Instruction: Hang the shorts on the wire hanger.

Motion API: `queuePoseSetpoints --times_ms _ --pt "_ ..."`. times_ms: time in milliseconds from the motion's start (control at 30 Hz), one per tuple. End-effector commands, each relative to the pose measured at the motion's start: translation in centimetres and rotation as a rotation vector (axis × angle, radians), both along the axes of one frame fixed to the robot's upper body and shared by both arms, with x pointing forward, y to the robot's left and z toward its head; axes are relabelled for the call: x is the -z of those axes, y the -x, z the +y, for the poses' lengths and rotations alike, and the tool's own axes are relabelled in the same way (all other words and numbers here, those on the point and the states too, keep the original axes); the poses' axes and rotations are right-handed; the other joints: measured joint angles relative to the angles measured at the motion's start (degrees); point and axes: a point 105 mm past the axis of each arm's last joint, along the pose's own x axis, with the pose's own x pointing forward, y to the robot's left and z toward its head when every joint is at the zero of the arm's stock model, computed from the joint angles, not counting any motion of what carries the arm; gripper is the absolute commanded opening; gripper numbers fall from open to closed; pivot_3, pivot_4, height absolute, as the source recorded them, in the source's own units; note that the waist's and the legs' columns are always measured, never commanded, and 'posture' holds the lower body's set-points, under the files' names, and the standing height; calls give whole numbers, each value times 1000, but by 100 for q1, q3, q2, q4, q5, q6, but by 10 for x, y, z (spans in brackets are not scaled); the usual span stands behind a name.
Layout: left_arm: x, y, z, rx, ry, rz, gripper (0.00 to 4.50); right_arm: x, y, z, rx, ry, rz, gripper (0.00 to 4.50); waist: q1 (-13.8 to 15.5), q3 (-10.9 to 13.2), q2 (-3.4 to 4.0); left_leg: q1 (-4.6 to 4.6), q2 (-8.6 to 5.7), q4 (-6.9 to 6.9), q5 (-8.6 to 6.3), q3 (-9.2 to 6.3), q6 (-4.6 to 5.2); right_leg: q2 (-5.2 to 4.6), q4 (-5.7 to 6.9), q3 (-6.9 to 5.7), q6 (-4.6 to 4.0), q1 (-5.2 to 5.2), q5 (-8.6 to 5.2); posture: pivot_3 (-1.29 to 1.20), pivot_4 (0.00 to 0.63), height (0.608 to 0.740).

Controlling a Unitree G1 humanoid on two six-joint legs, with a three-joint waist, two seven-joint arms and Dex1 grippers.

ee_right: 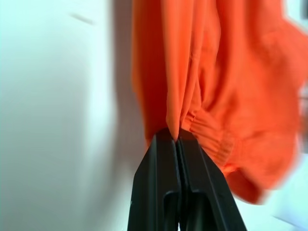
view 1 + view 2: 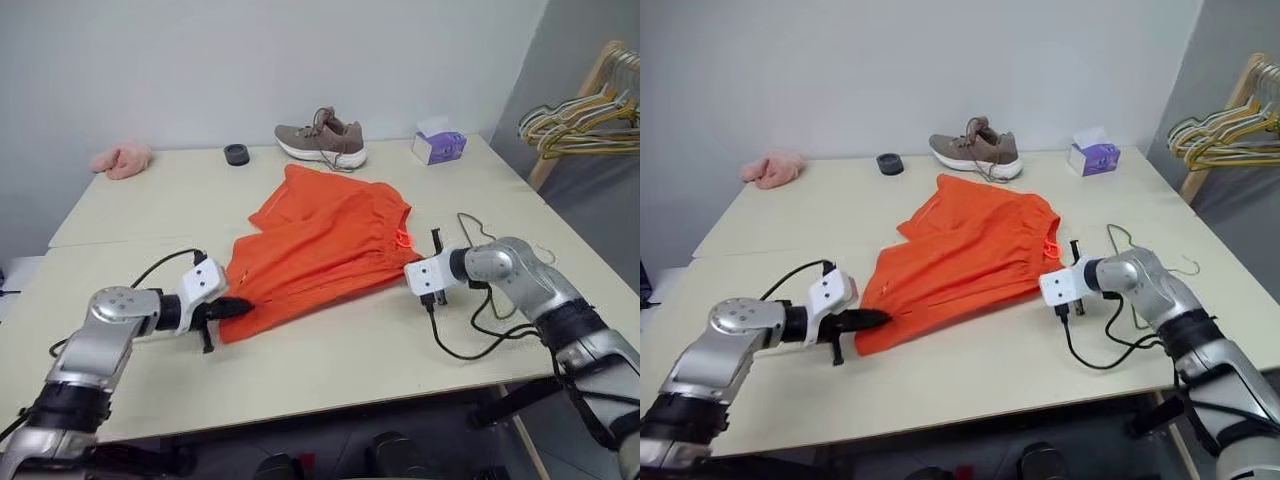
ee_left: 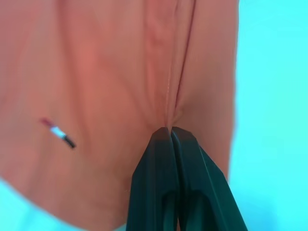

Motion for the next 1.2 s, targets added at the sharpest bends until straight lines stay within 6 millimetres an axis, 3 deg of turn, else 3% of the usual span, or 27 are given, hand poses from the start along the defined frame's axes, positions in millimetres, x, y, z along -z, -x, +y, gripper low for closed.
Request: queuePoseSetpoints --times_ms 33,100,300,533,700,733,833,1000,1167,1200 --pt "-2 38 -11 138 2 150 0 -24 17 -9 29 -25 67 27 3 6 11 -1 0 0 0 1 0 0 2 0 0 -1 0 -128 28 740" --pt "1 58 -15 183 2 230 0 -21 31 -16 37 3 124 27 7 10 16 9 -1 1 0 4 0 -3 1 1 -4 10 -2 -132 32 740" --pt "2 85 -27 213 51 336 0 -9 80 -36 35 83 315 27 101 13 19 31 3 9 1 -1 1 -3 -3 -15 -4 35 -31 -132 36 740" --pt "3 88 -27 207 53 348 0 -3 104 -40 27 116 403 27 169 16 23 51 3 10 1 12 1 -3 -5 -7 -3 21 -36 -134 32 740" --pt "5 99 -35 236 82 386 0 0 99 -33 25 97 389 27 168 16 23 49 4 8 1 16 1 -3 -8 -4 -3 18 -36 -136 31 740" --pt "5 101 -37 234 97 403 0 0 99 -33 24 105 384 199 170 17 25 47 4 8 1 17 1 -3 -8 -3 -3 15 -36 -136 31 740" --pt "2 107 -42 232 128 438 591 0 98 -39 -2 151 356 919 176 17 24 42 4 8 1 16 1 -3 -8 -4 -3 12 -37 -135 30 740" --pt "2 112 -46 232 152 451 2152 -3 96 -50 -9 194 337 2757 178 17 24 42 3 8 1 16 1 -3 -7 -5 -3 11 -37 -135 30 740" --pt "1 111 -52 248 174 430 3604 -13 109 -55 32 118 458 4386 175 16 23 43 3 10 1 19 1 -3 -7 -3 -3 12 -36 -149 25 740" --pt "1 110 -53 248 176 420 3946 -15 110 -55 40 101 472 4500 175 15 23 43 3 9 1 17 1 -3 -7 -3 -3 12 -37 -151 25 740"
